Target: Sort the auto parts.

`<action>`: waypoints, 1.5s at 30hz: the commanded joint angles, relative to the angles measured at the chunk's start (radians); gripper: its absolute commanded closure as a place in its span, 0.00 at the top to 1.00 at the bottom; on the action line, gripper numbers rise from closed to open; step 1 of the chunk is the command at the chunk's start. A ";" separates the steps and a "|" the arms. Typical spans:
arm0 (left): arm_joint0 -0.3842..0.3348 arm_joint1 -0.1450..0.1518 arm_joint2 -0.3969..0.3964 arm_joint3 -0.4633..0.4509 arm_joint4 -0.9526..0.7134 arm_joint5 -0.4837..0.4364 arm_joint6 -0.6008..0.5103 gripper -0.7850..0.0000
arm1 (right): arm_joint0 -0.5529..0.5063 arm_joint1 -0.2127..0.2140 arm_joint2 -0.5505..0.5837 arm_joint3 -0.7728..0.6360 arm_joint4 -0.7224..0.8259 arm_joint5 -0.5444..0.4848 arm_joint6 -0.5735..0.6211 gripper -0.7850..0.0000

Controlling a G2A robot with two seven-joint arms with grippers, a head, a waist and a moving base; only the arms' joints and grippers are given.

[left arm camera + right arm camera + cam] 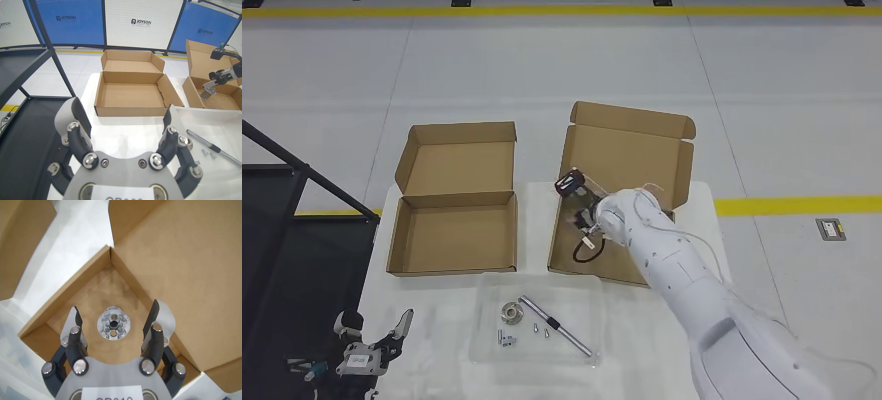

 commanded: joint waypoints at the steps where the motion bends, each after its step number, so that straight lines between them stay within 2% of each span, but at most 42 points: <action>1: 0.000 0.000 0.000 0.000 0.000 0.000 0.000 1.00 | 0.003 0.006 0.007 -0.024 0.000 -0.022 -0.017 0.98; 7: 0.000 0.000 0.000 0.000 0.000 0.000 0.000 1.00 | -0.025 0.042 0.034 -0.150 -0.019 -0.107 -0.075 1.00; 10: 0.000 0.000 0.000 0.000 0.000 0.000 0.000 1.00 | -0.066 0.074 0.057 -0.268 -0.042 -0.153 -0.085 1.00; 13: 0.000 0.000 0.000 0.000 0.000 0.000 0.000 1.00 | -0.139 0.116 0.094 -0.442 -0.070 -0.193 -0.049 1.00; 21: 0.000 0.000 0.000 0.000 0.000 0.000 0.000 1.00 | -0.474 0.240 0.270 -1.086 -0.130 -0.298 0.230 1.00; 25: 0.000 0.000 0.000 0.000 0.000 0.000 0.000 1.00 | -0.592 0.270 0.284 -1.294 -0.148 -0.378 0.390 1.00; 28: 0.000 0.000 0.000 0.000 0.000 0.000 0.000 1.00 | -0.625 0.275 0.246 -1.357 -0.164 -0.403 0.490 1.00; 32: 0.000 0.000 0.000 0.000 0.000 0.000 0.000 1.00 | -0.621 0.270 0.184 -1.366 -0.170 -0.390 0.576 1.00; 45: 0.000 0.000 0.000 0.000 0.000 0.000 0.000 1.00 | -0.621 0.270 0.184 -1.366 -0.170 -0.390 0.576 1.00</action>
